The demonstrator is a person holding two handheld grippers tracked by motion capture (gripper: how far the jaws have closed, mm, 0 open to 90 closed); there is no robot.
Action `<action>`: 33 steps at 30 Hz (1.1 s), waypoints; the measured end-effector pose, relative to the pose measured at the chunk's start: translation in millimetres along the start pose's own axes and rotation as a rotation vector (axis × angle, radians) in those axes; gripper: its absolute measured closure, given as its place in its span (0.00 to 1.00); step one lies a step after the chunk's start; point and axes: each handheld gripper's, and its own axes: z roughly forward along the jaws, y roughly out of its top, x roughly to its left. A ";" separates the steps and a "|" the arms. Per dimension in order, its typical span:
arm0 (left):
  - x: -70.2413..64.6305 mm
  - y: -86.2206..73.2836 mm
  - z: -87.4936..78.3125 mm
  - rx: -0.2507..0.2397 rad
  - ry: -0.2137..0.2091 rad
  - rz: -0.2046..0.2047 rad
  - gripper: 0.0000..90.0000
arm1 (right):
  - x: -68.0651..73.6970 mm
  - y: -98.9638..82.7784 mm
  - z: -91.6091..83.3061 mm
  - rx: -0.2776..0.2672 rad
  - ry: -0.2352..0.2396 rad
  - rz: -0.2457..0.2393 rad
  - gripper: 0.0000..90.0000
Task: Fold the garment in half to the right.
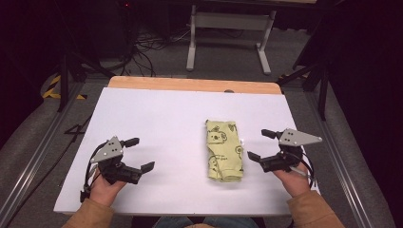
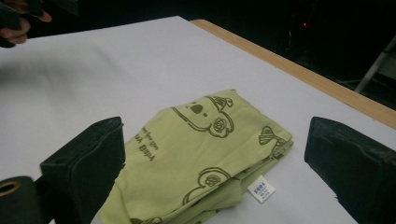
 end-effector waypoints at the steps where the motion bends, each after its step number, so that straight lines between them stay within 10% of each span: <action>1: 0.0 -0.6 -0.5 -0.006 0.000 -0.002 0.00 | 2.2 -1.9 -3.1 -0.016 0.010 -0.004 0.05; 23: 3.4 -28.4 -7.9 -0.049 0.080 0.003 0.02 | 16.2 -58.8 -17.2 -0.108 0.005 -0.031 0.03; 29: 5.0 -34.9 -3.9 -0.031 0.061 -0.004 0.01 | 15.7 -72.2 -17.3 -0.105 0.001 -0.032 0.01; 33: 7.4 -39.2 0.8 -0.022 0.042 -0.020 0.00 | 11.8 -86.2 -2.3 -0.008 0.051 0.017 0.01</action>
